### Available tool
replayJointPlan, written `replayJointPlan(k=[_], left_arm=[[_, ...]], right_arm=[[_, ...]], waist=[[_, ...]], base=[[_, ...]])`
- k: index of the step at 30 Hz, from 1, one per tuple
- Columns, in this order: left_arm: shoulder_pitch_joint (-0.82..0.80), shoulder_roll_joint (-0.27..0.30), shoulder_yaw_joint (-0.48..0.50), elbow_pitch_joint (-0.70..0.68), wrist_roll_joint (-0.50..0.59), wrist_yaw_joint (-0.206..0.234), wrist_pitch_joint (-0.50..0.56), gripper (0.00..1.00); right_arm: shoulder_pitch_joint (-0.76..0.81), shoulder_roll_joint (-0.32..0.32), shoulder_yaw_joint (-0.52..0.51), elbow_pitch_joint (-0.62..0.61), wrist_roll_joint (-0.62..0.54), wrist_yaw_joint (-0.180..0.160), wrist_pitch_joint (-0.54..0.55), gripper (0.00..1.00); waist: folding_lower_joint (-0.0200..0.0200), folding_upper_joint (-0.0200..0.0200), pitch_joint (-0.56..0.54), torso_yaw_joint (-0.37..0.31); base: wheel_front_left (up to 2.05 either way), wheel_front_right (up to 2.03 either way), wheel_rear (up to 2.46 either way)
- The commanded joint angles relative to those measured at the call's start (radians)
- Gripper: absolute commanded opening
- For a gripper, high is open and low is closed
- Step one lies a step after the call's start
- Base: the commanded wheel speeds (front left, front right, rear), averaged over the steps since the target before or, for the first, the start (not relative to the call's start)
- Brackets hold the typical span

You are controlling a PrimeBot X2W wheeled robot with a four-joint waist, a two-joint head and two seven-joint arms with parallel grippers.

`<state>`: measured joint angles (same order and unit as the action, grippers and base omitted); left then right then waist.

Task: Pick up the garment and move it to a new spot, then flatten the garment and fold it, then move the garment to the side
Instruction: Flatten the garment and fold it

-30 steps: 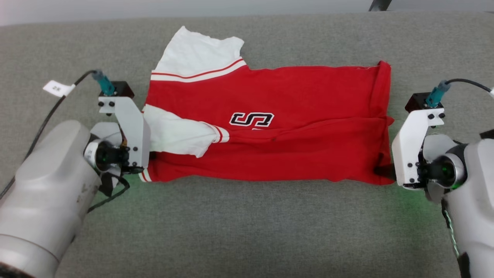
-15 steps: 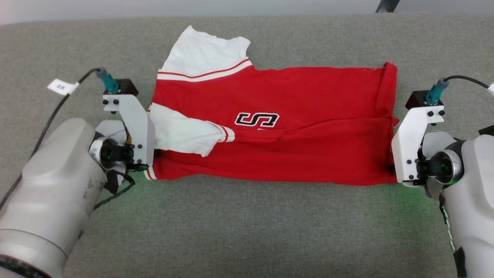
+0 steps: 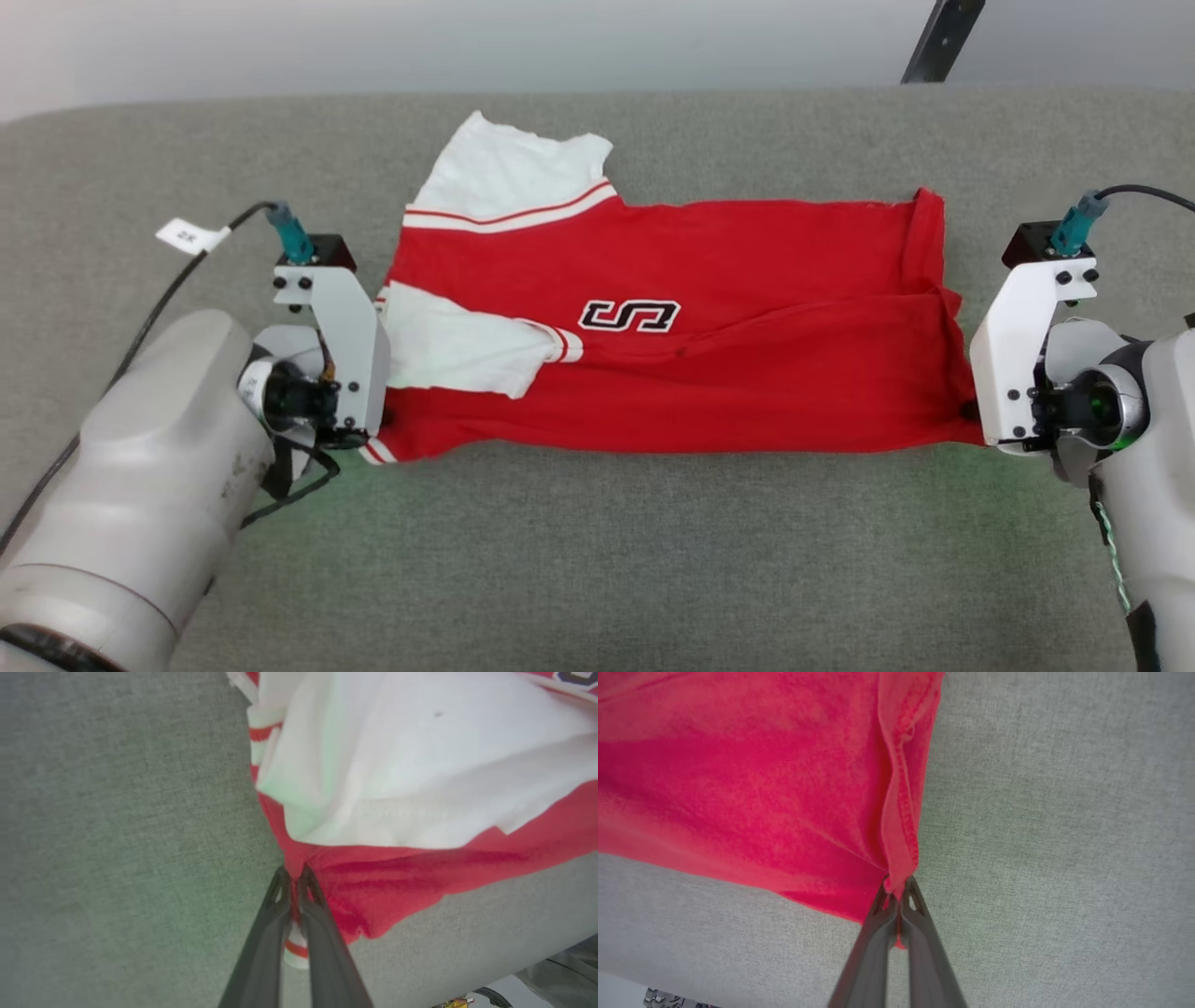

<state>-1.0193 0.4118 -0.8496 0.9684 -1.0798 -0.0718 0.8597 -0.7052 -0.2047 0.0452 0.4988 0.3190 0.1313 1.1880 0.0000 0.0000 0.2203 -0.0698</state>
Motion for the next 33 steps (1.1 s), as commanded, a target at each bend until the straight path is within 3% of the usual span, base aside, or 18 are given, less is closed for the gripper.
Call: replayJointPlan(k=[1,16,26,33], left_arm=[[0.014,0.006,-0.004,-0.003,0.003,-0.005,0.009,0.00],[0.038,0.040,-0.022,-0.073,-0.005,0.033,0.088,0.00],[0.104,0.081,-0.039,-0.201,-0.014,0.095,0.159,0.00],[0.170,0.098,-0.043,-0.288,-0.028,0.139,0.175,0.00]], right_arm=[[0.011,-0.013,0.006,-0.003,0.011,-0.001,-0.001,0.00],[0.043,-0.068,0.017,-0.043,0.055,-0.001,0.044,0.00],[0.145,-0.112,0.000,-0.152,0.088,-0.001,0.098,0.00],[0.236,-0.082,-0.047,-0.208,0.077,-0.001,0.113,0.00]], waist=[[0.0000,0.0000,-0.026,0.007],[0.0000,0.0000,-0.090,0.020],[0.0000,0.0000,-0.091,0.044],[0.0000,0.0000,-0.066,0.040]], base=[[0.00,0.00,0.00],[0.00,0.00,0.00],[0.00,0.00,0.00],[0.00,0.00,0.00]])
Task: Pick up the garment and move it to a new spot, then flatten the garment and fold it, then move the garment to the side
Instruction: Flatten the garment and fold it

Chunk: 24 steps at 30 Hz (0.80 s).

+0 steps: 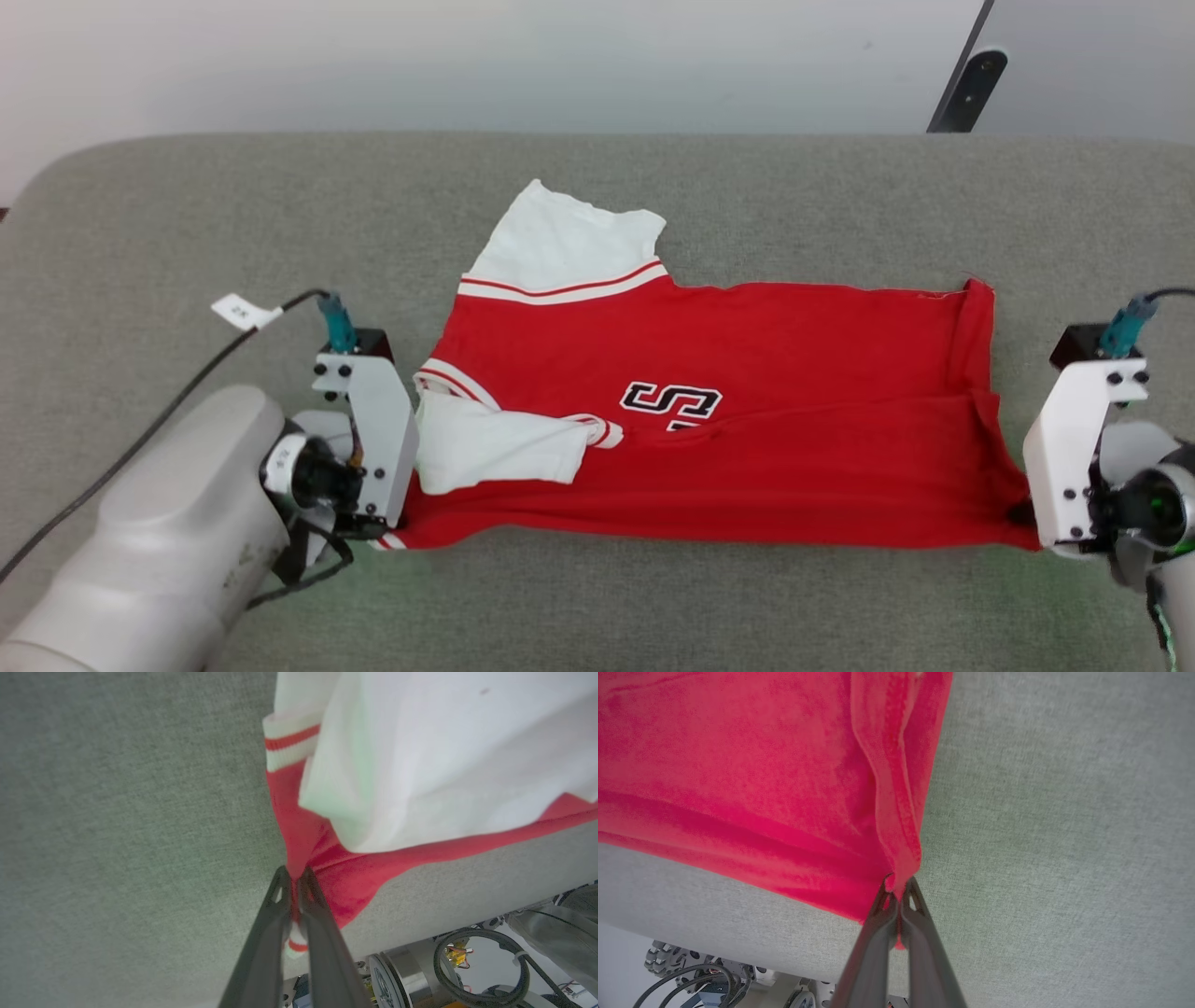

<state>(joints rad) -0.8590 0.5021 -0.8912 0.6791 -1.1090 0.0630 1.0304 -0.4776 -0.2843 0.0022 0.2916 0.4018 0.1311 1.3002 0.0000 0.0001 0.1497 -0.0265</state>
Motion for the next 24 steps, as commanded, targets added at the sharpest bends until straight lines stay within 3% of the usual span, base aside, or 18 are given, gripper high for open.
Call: replayJointPlan(k=[1,15,16,19,20,24], left_arm=[[0.016,0.008,0.000,-0.007,0.000,0.009,0.000,0.00],[0.032,-0.004,0.001,0.007,-0.007,0.025,-0.018,0.00],[0.029,-0.005,-0.001,0.011,-0.004,0.026,-0.017,0.19],[0.010,-0.003,0.001,0.021,-0.001,0.038,-0.009,0.48],[0.000,0.000,0.001,0.019,0.005,0.037,-0.010,1.00],[-0.025,0.019,0.010,0.000,0.010,0.030,-0.014,1.00]], right_arm=[[0.018,0.002,-0.011,-0.004,-0.013,-0.001,0.001,0.00],[0.003,0.063,-0.025,0.067,-0.056,-0.001,-0.057,0.00],[-0.001,0.064,-0.025,0.074,-0.057,-0.001,-0.060,0.00],[-0.002,0.066,-0.022,0.090,-0.058,-0.001,-0.068,0.00],[-0.003,0.066,-0.022,0.094,-0.059,-0.001,-0.071,0.00],[-0.008,0.061,-0.024,0.111,-0.059,-0.001,-0.083,0.00]], waist=[[0.0000,-0.0001,0.009,-0.005],[0.0000,-0.0001,0.054,-0.040],[0.0000,-0.0001,0.054,-0.041],[0.0000,-0.0001,0.049,-0.039],[0.0000,-0.0001,0.047,-0.038],[0.0000,-0.0001,0.037,-0.030]], base=[[0.00,0.00,0.00],[0.00,0.00,0.00],[0.00,0.00,0.00],[0.00,0.00,0.00],[0.00,0.00,0.00],[0.00,0.00,0.00]])
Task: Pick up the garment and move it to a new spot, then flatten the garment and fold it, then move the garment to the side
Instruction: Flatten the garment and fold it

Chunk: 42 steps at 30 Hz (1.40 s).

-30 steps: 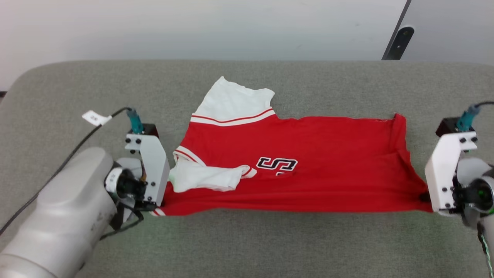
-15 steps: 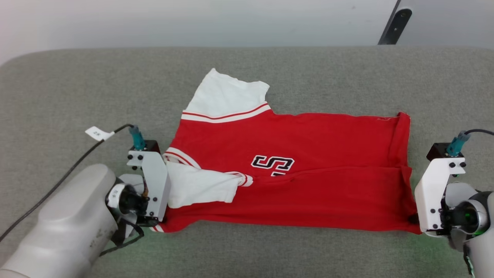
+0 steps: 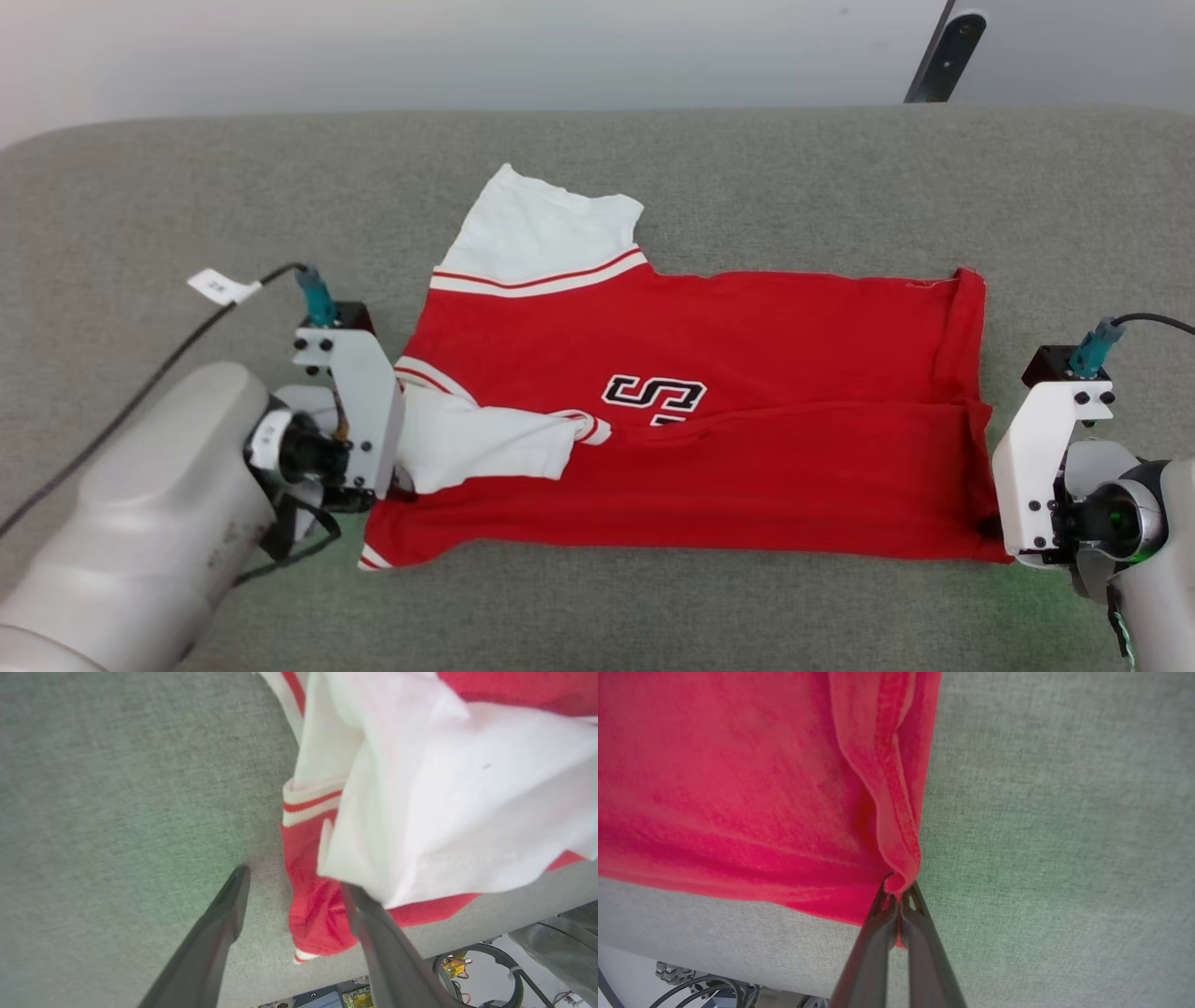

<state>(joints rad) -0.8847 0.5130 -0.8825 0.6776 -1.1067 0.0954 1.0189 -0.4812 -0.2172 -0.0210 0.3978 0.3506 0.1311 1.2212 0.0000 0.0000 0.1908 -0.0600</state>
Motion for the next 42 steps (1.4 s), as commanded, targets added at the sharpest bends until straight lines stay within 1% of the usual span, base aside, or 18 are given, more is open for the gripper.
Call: replayJointPlan(k=[1,7,8,9,10,11,13,18,20,23,25,28,30,33,35,36,40,42], left_arm=[[-0.005,0.013,0.004,-0.005,0.006,-0.003,0.001,1.00],[-0.012,0.040,0.023,-0.054,0.002,0.002,-0.023,1.00],[-0.008,0.045,0.026,-0.064,0.005,-0.001,-0.034,1.00],[-0.004,0.048,0.027,-0.072,0.012,-0.004,-0.050,1.00],[0.001,0.049,0.030,-0.080,0.015,-0.008,-0.073,1.00],[0.011,0.048,0.035,-0.084,0.013,-0.008,-0.092,1.00],[0.025,0.044,0.033,-0.095,0.019,-0.023,-0.123,1.00],[0.062,0.038,0.038,-0.100,0.018,-0.042,-0.187,1.00],[0.069,0.042,0.039,-0.105,0.026,-0.047,-0.211,1.00],[0.071,0.045,0.045,-0.113,0.038,-0.066,-0.266,1.00],[0.065,0.049,0.051,-0.114,0.054,-0.076,-0.311,1.00],[0.049,0.051,0.061,-0.109,0.084,-0.096,-0.401,1.00],[0.036,0.049,0.069,-0.102,0.106,-0.112,-0.469,1.00],[0.013,0.042,0.087,-0.088,0.135,-0.137,-0.582,1.00],[-0.006,0.040,0.100,-0.076,0.162,-0.150,-0.668,1.00],[-0.006,0.040,0.100,-0.076,0.162,-0.150,-0.668,1.00],[-0.040,0.043,0.111,-0.051,0.199,-0.177,-0.792,1.00],[-0.059,0.048,0.109,-0.026,0.209,-0.183,-0.808,1.00]], right_arm=[[-0.004,-0.006,-0.002,0.008,-0.009,-0.001,-0.004,0.00],[0.005,0.008,-0.009,0.036,-0.014,-0.001,-0.023,0.00],[0.008,0.013,-0.011,0.044,-0.013,-0.001,-0.029,0.06],[0.010,0.017,-0.014,0.051,-0.015,-0.001,-0.040,0.36],[0.012,0.018,-0.012,0.056,-0.020,-0.001,-0.056,0.92],[0.016,0.018,-0.012,0.065,-0.023,-0.001,-0.069,1.00],[0.024,0.025,-0.018,0.078,-0.025,-0.001,-0.103,1.00],[0.053,0.018,-0.024,0.095,-0.009,-0.001,-0.178,1.00],[0.067,0.009,-0.027,0.081,0.008,-0.001,-0.216,1.00],[0.101,-0.004,-0.026,0.028,0.034,-0.001,-0.308,1.00],[0.133,-0.025,-0.001,-0.028,0.044,-0.001,-0.392,1.00],[0.187,-0.056,0.044,-0.121,0.057,-0.001,-0.559,1.00],[0.225,-0.064,0.073,-0.181,0.063,-0.001,-0.691,1.00],[0.277,-0.077,0.113,-0.251,0.036,-0.001,-0.889,1.00],[0.305,-0.079,0.143,-0.279,0.002,-0.001,-1.014,1.00],[0.305,-0.079,0.143,-0.279,0.002,-0.001,-1.014,1.00],[0.333,-0.067,0.183,-0.295,-0.056,-0.001,-1.209,1.00],[0.339,-0.056,0.200,-0.289,-0.079,-0.001,-1.281,1.00]], waist=[[0.0000,0.0000,-0.006,0.005],[0.0000,0.0000,-0.018,0.019],[0.0000,0.0000,-0.021,0.022],[0.0000,0.0000,-0.025,0.024],[0.0000,0.0000,-0.030,0.027],[0.0000,0.0000,-0.036,0.029],[0.0000,0.0000,-0.049,0.033],[0.0000,0.0000,-0.094,0.043],[0.0000,0.0000,-0.109,0.046],[0.0000,0.0000,-0.128,0.048],[0.0000,0.0000,-0.134,0.046],[0.0000,0.0000,-0.136,0.034],[0.0000,0.0000,-0.131,0.021],[0.0000,0.0000,-0.115,-0.004],[0.0000,0.0000,-0.099,-0.026],[0.0000,0.0000,-0.099,-0.026],[0.0000,0.0000,-0.055,-0.077],[0.0000,0.0000,-0.029,-0.103]], base=[[0.00,0.00,0.00],[0.00,0.00,0.00],[0.00,0.00,0.00],[0.00,0.00,0.00],[0.00,0.00,0.00],[0.00,0.00,0.00],[0.00,0.00,0.00],[0.00,0.00,0.00],[0.00,0.00,0.00],[0.00,0.00,0.00],[0.00,0.00,0.00],[0.00,0.00,0.00],[0.00,0.00,0.00],[0.00,0.00,0.00],[0.00,0.00,0.00],[0.00,0.00,0.00],[0.00,0.00,0.00],[0.00,0.00,0.00]])
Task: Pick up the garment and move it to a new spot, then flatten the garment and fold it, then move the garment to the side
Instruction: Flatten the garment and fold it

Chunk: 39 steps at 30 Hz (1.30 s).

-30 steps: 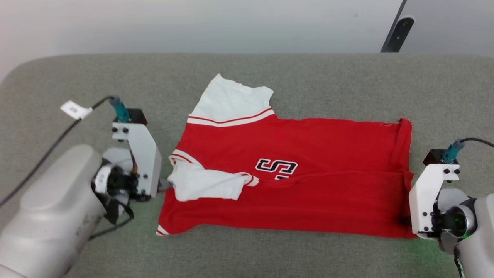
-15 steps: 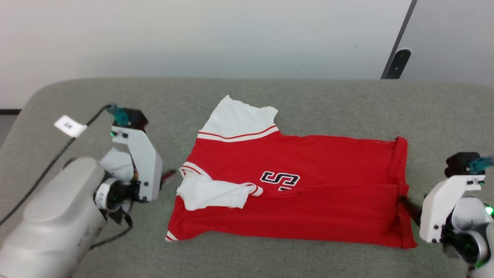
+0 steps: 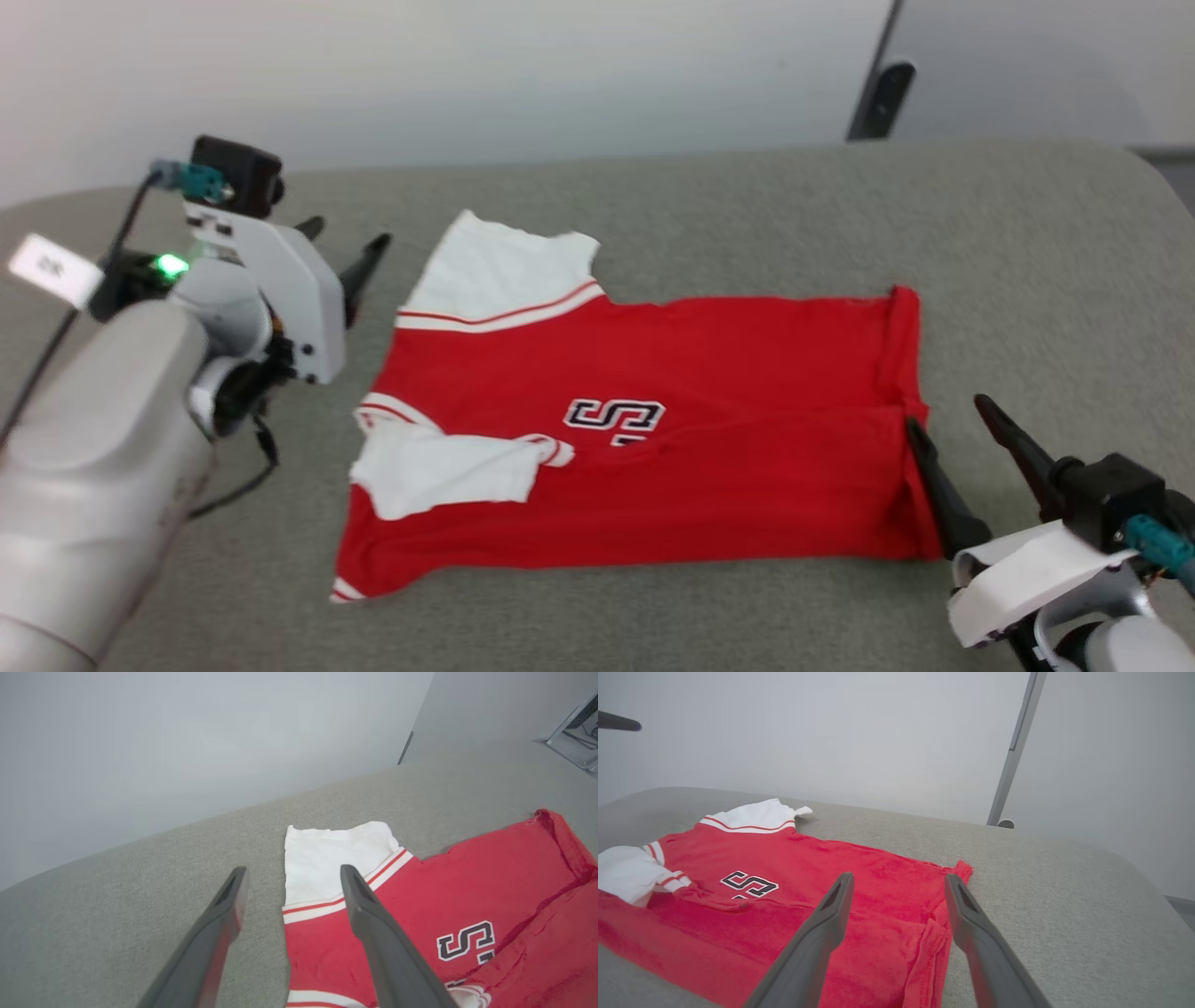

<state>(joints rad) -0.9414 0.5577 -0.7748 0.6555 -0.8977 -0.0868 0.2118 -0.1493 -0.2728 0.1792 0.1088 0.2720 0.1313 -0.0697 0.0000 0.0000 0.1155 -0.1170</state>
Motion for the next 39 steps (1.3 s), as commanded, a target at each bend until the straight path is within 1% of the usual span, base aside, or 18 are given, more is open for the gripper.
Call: replayJointPlan(k=[1,4,7,12,17,22,26,30,34,39], left_arm=[[-0.011,0.005,-0.006,0.015,0.004,-0.002,0.016,1.00],[-0.065,0.017,-0.015,0.057,-0.023,-0.019,0.118,1.00],[-0.126,0.040,-0.008,0.093,-0.050,-0.026,0.219,1.00],[-0.233,0.074,-0.014,0.116,-0.064,-0.034,0.345,1.00],[-0.331,0.104,-0.021,0.134,-0.054,-0.035,0.448,1.00],[-0.398,0.098,-0.025,0.160,-0.064,-0.016,0.539,1.00],[-0.428,0.085,-0.048,0.169,-0.048,-0.009,0.591,1.00],[-0.442,0.086,-0.074,0.181,-0.025,0.000,0.631,1.00],[-0.441,0.107,-0.114,0.192,0.013,-0.009,0.654,1.00],[-0.429,0.131,-0.162,0.220,0.065,0.000,0.670,1.00]], right_arm=[[0.007,0.007,0.004,0.004,-0.005,-0.001,-0.020,1.00],[-0.014,0.023,0.020,0.010,-0.030,-0.001,-0.084,1.00],[-0.036,0.044,0.029,0.015,-0.048,-0.001,-0.127,1.00],[-0.053,0.076,0.042,0.023,-0.051,-0.001,-0.164,1.00],[-0.070,0.106,0.052,0.035,-0.054,-0.001,-0.185,1.00],[-0.074,0.127,0.050,0.058,-0.053,-0.001,-0.192,1.00],[-0.085,0.141,0.055,0.072,-0.060,-0.001,-0.194,1.00],[-0.092,0.152,0.067,0.082,-0.049,-0.001,-0.196,1.00],[-0.106,0.161,0.071,0.078,-0.042,-0.001,-0.196,1.00],[-0.109,0.163,0.071,0.073,-0.035,-0.001,-0.196,1.00]], waist=[[0.0000,0.0000,0.059,-0.058],[0.0000,0.0000,0.109,-0.101],[0.0000,0.0000,0.161,-0.143],[0.0000,0.0000,0.248,-0.206],[0.0000,0.0000,0.319,-0.256],[0.0000,0.0000,0.357,-0.285],[0.0000,0.0000,0.372,-0.293],[0.0000,0.0000,0.383,-0.301],[0.0000,0.0000,0.396,-0.307],[0.0000,0.0000,0.404,-0.312]], base=[[0.00,0.00,0.00],[0.00,0.00,0.00],[0.00,0.00,0.00],[0.00,0.00,0.00],[0.00,0.00,0.00],[0.00,0.00,0.00],[0.00,0.00,0.00],[0.00,0.00,0.00],[0.00,0.00,0.00],[0.00,0.00,0.00]])
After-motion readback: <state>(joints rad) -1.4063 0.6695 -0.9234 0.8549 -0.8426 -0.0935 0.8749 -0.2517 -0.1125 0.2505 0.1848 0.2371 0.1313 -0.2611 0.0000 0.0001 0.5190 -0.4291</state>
